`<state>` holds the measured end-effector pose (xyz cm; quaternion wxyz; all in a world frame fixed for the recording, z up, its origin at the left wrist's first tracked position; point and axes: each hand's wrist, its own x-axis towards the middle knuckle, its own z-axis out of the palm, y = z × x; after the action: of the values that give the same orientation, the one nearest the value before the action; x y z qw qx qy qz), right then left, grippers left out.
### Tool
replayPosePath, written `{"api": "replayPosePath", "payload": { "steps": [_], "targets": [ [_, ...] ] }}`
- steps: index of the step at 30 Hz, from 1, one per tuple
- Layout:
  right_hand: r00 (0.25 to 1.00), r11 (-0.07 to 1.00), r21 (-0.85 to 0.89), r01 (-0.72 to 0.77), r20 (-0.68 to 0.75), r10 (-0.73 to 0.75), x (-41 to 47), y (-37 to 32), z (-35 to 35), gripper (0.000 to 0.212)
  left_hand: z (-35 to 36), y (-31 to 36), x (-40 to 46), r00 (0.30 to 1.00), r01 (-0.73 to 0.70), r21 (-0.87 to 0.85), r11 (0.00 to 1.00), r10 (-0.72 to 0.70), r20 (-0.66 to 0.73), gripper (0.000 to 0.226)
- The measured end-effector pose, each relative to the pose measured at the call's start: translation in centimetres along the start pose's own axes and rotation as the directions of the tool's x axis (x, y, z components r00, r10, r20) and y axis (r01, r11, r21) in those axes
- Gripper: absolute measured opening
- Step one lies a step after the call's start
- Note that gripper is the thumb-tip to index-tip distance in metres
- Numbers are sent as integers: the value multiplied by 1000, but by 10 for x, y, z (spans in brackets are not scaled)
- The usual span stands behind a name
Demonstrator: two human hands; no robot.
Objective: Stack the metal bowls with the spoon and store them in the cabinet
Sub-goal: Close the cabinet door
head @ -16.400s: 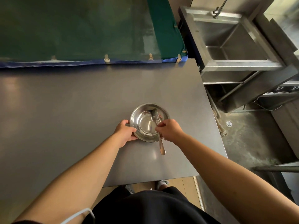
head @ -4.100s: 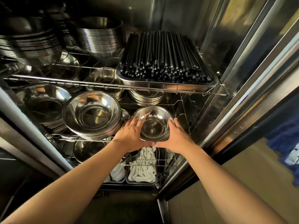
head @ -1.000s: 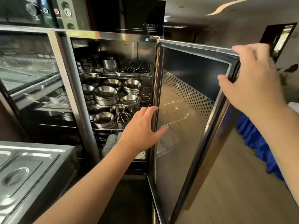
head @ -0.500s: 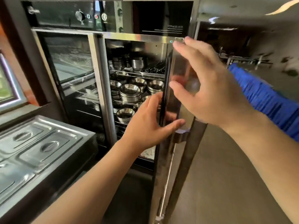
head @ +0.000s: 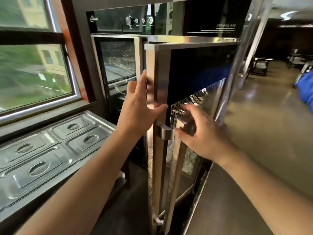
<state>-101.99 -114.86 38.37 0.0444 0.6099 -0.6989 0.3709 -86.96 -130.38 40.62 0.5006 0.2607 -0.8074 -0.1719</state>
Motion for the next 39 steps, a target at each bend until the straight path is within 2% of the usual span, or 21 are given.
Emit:
{"api": "replayPosePath", "payload": {
  "steps": [3,7,13,19,25,30,39],
  "targets": [
    [994,995,97,-26,104,16,10,3,26,50,-5,-18,11,1000,22,40,999,-22,-18,85],
    [991,956,273,-102,108,75,37,1,57,45,-10,-45,30,998,60,39,997,-58,-35,81],
    [967,941,272,-203,204,150,82,5,112,30,-12,-98,65,995,89,23,996,-88,-38,80],
    [943,948,228,-222,297,149,144,12,176,36,-7,-166,120,995,99,29,995,-99,-18,71],
    [936,940,197,-279,276,220,209,20,228,24,3,-228,184,994,84,12,996,-85,75,71],
    [934,932,200,-303,256,249,259,31,261,23,20,-272,230,990,72,29,997,-75,120,74],
    [951,931,231,-284,194,242,330,63,297,18,56,-323,290,991,-9,117,993,-6,130,76]
  ]
}}
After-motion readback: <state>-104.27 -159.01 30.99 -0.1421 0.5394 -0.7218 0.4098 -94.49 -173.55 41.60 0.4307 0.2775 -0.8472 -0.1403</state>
